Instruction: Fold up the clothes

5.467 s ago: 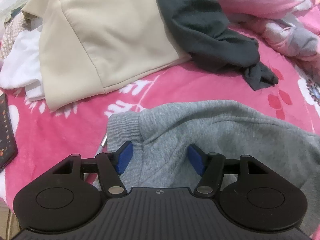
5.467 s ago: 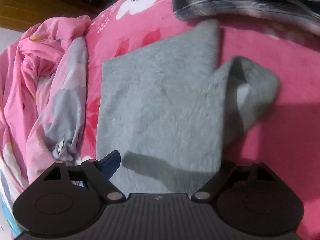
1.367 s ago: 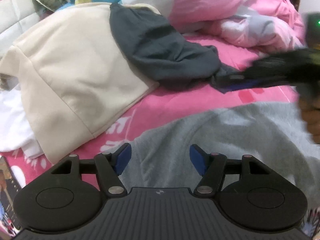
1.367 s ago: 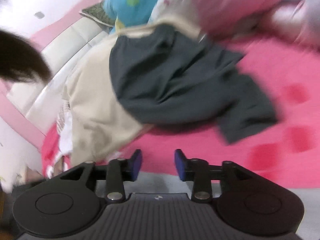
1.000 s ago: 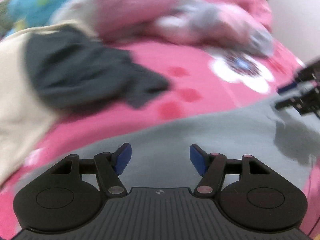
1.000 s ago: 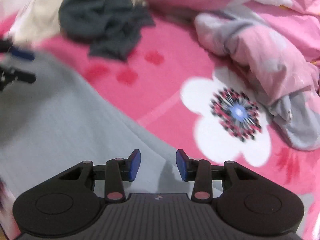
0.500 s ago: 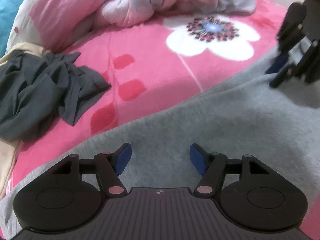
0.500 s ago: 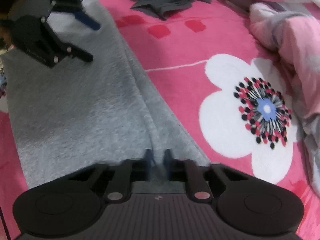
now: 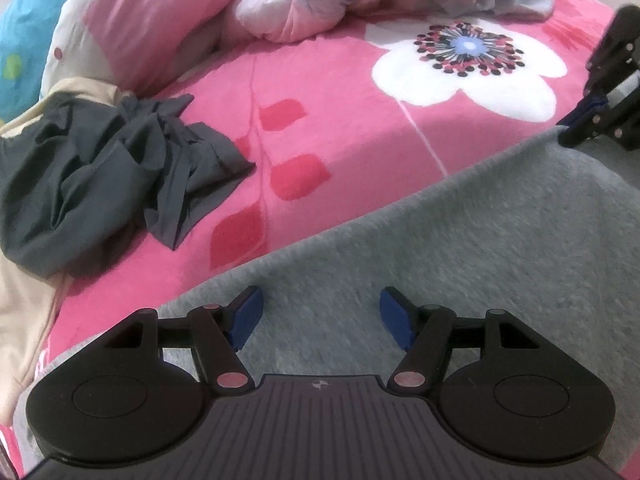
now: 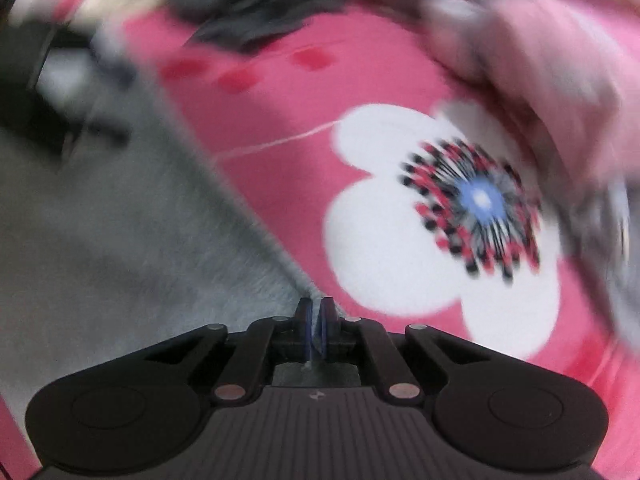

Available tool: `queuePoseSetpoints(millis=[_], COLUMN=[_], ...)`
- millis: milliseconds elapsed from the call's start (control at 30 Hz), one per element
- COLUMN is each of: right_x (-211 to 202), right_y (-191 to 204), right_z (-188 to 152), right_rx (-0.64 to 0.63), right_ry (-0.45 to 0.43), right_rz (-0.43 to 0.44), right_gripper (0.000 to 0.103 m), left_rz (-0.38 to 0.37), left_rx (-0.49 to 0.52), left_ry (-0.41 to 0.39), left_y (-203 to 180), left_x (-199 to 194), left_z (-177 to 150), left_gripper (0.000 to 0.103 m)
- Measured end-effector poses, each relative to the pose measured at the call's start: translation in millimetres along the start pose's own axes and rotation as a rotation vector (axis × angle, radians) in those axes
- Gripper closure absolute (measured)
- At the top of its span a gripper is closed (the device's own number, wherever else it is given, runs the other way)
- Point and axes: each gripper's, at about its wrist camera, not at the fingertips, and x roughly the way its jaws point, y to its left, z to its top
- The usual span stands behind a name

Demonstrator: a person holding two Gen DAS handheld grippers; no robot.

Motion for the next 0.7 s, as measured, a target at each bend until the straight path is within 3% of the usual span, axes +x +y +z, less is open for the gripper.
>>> queuePoseSetpoints(millis=[67, 100, 200, 300, 433, 467, 533, 700], right_x=[-15.9, -27.5, -82.0, -134.4, -180.1, -184.1, -184.0, -164.0], right_y=[-39.7, -57.8, -101.2, -117.3, -83.7, -68.9, -38.5, 10.2], right_z=[-4.8, -9.7, -35.4, -66.4, -92.8, -97.2, -105.0, -115.4], right_rx=[0.331, 0.472, 0.725, 0.795, 0.641, 0.58, 0.455, 0.288], right_ry=[-0.04, -0.077, -0.216, -0.22, -0.105, -0.067, 0.007, 0.092], right_rz=[0.097, 0.098, -0.084, -0.209, -0.299, -0.31, -0.331, -0.349], right_gripper=[0.089, 0.085, 0.084, 0.084, 0.08, 0.076, 0.058, 0.058], left_rz=[-0.006, -0.008, -0.007, 0.009, 0.06, 0.071, 0.086, 0.033], left_rx=[-0.014, -0.018, -0.012, -0.011, -0.051, -0.061, -0.082, -0.124], left_ry=[0.013, 0.02, 0.036, 0.045, 0.038, 0.029, 0.013, -0.004], left_y=[2.3, 3.2, 3.4, 3.0, 2.4, 1.3, -1.6, -25.8], left_x=[0.6, 1.2, 3.6, 4.0, -4.4, -8.3, -15.9, -24.2], left_z=[1.3, 2.0, 4.7, 9.6, 18.0, 20.6, 25.9, 39.6], left_gripper=[0.036, 0.036, 0.033, 0.032, 0.033, 0.033, 0.033, 0.033])
